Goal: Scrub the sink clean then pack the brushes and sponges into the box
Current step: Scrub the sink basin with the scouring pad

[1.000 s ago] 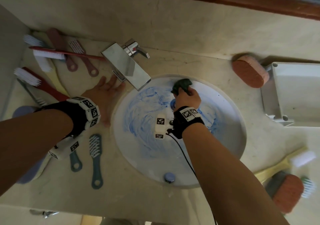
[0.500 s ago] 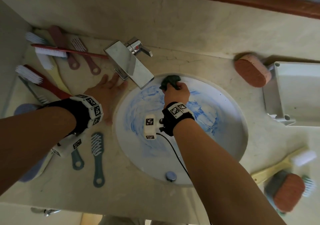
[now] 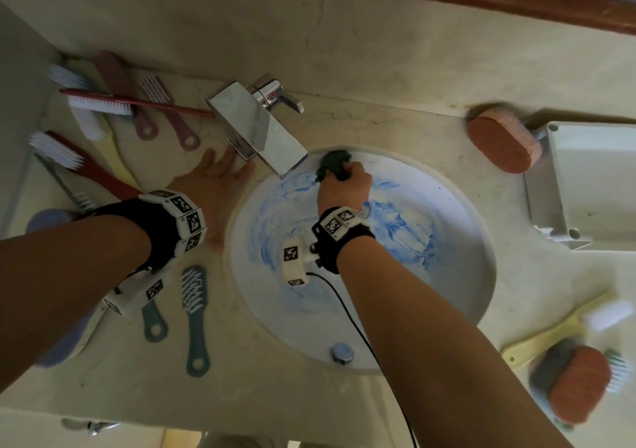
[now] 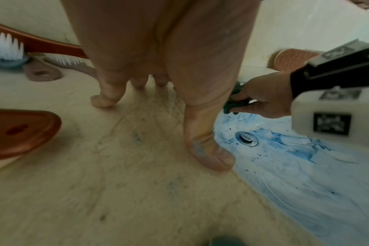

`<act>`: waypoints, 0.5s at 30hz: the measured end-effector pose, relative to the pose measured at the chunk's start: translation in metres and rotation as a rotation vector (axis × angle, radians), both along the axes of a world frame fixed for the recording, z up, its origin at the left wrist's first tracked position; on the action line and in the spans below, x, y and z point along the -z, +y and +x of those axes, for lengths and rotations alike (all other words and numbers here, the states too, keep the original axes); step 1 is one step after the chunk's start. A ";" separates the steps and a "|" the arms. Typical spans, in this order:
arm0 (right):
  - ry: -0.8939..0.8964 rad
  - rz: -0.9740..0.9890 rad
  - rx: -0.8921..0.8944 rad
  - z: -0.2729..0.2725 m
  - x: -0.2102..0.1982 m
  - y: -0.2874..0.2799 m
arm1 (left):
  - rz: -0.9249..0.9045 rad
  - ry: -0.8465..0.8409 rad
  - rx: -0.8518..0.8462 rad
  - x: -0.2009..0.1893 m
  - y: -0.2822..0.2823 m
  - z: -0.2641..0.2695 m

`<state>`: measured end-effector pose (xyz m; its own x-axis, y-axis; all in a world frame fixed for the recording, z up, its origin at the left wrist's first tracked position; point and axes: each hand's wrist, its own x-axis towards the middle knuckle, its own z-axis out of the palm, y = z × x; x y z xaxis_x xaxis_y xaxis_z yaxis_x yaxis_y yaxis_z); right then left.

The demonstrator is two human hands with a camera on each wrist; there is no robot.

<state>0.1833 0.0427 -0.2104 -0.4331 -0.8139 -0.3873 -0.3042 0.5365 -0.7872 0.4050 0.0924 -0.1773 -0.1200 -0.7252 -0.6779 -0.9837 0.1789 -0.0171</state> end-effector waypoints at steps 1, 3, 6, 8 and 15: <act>0.011 -0.019 -0.071 0.004 0.001 0.004 | 0.007 -0.003 0.000 0.000 -0.001 0.000; 0.045 -0.053 -0.168 0.005 0.005 0.010 | 0.018 -0.008 -0.012 0.002 -0.001 0.002; 0.088 -0.045 -0.121 -0.013 0.004 0.005 | -0.004 -0.011 0.001 0.001 0.000 0.000; 0.074 -0.025 0.081 -0.030 0.001 -0.003 | 0.001 -0.005 -0.014 0.000 0.001 -0.001; 0.092 -0.100 -0.009 -0.013 -0.004 0.001 | 0.020 -0.014 0.011 0.003 -0.003 0.003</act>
